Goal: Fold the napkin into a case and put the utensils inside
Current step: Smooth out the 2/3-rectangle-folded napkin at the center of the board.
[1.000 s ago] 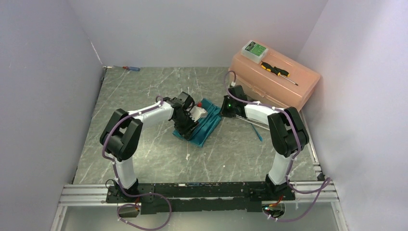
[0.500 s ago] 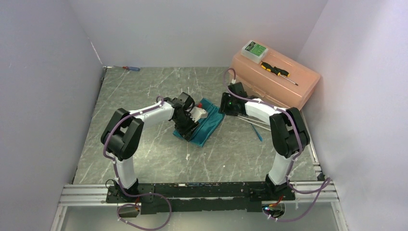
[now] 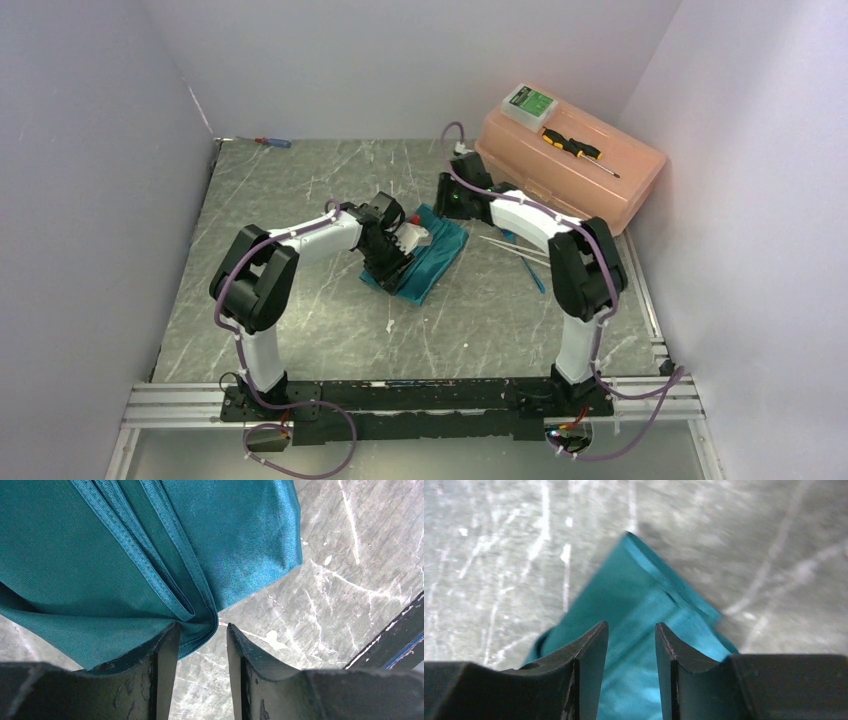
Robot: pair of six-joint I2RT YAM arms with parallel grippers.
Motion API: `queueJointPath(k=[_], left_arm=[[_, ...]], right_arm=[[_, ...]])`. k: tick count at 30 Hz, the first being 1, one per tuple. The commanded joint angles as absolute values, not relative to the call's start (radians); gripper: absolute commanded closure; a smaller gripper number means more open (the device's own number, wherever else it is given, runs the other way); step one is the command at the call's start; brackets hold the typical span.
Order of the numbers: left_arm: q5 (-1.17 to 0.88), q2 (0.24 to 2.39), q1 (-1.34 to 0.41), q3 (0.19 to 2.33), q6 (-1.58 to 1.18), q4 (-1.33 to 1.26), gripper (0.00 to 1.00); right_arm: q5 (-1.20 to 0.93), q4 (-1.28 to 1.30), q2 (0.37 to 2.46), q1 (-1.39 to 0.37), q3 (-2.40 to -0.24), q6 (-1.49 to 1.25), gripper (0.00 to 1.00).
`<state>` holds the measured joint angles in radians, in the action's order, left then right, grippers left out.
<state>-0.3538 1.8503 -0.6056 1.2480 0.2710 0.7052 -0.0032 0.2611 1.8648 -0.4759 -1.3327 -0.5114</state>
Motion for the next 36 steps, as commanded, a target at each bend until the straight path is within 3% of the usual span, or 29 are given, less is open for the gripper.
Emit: queueJointPath(k=[1,6,8,11,14,18,21,25,36], left_arm=[[-0.358,1.822,-0.607,1.247,0.288,0.714,0.56],[-0.343,1.8,-0.607,1.201,0.305,0.703,0.61],[-0.33,1.8,-0.608,1.194,0.314,0.696,0.7],[-0.329,1.806,-0.608,1.195,0.321,0.697,0.95],[-0.351,1.8,-0.61,1.195,0.323,0.707,0.97],[-0.364,1.786,-0.623,1.203,0.324,0.732,0.94],[-0.376,1.772,-0.627,1.233,0.317,0.777,0.73],[-0.392,1.732,-0.63,1.315,0.328,0.871,0.53],[-0.359,1.825,-0.768,1.404,0.333,0.863,0.49]], right_arm=[[-0.049,0.21,1.961,-0.523,-1.477,-0.506,0.57],[-0.083,0.177,2.012,-0.539,-1.497,-0.53,0.57],[-0.098,0.175,2.034,-0.539,-1.497,-0.531,0.58],[-0.122,0.134,2.051,-0.536,-1.466,-0.542,0.6],[-0.138,0.117,2.062,-0.532,-1.458,-0.541,0.62],[-0.139,0.123,2.075,-0.531,-1.467,-0.535,0.64],[-0.13,0.129,2.087,-0.529,-1.469,-0.526,0.66],[-0.129,0.127,2.107,-0.52,-1.456,-0.524,0.7],[-0.132,0.094,2.107,-0.502,-1.391,-0.536,0.78]])
